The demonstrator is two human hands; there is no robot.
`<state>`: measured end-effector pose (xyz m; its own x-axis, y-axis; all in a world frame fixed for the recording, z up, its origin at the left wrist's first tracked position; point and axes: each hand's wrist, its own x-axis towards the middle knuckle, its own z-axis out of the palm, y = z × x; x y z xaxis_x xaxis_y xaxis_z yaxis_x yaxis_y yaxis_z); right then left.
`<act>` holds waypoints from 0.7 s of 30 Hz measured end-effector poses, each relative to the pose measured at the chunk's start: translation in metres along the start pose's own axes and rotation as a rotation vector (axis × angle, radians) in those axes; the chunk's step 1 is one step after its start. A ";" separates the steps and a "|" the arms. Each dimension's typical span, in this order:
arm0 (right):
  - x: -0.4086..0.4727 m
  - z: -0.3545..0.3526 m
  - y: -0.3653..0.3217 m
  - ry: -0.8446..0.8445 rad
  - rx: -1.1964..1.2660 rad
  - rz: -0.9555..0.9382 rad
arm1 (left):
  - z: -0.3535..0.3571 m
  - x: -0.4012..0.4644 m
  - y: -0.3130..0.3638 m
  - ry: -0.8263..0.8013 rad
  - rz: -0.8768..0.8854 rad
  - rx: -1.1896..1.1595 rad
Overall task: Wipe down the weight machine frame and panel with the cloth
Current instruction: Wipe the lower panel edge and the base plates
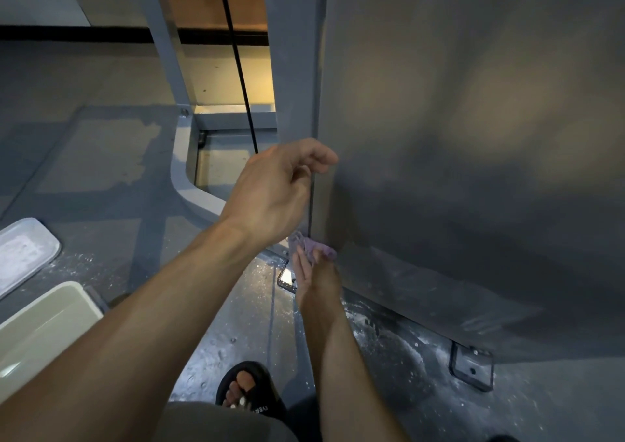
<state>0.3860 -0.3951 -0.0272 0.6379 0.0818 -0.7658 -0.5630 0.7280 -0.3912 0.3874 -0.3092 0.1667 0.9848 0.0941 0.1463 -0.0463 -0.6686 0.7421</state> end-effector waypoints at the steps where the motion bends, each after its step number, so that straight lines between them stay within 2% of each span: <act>1: -0.008 0.003 -0.003 -0.021 0.019 -0.056 | 0.000 0.000 0.000 0.000 0.002 0.001; 4: -0.017 0.013 -0.001 0.010 0.111 -0.090 | -0.001 0.000 0.000 -0.006 0.003 -0.005; 11: 0.003 -0.008 0.006 0.086 0.070 0.052 | -0.003 0.000 -0.002 -0.005 0.013 -0.005; 16: -0.016 -0.001 -0.014 -0.005 0.143 -0.152 | 0.000 0.001 0.000 0.020 0.012 -0.032; 18: -0.017 -0.001 -0.017 0.032 0.138 -0.230 | 0.000 0.001 0.000 0.023 0.017 -0.041; 21: -0.012 -0.011 -0.014 0.116 0.071 -0.176 | 0.001 0.001 -0.001 0.020 0.026 -0.046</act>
<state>0.3809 -0.4137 -0.0179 0.6561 -0.1268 -0.7440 -0.4068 0.7708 -0.4902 0.3882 -0.3093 0.1655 0.9796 0.0922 0.1785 -0.0798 -0.6368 0.7669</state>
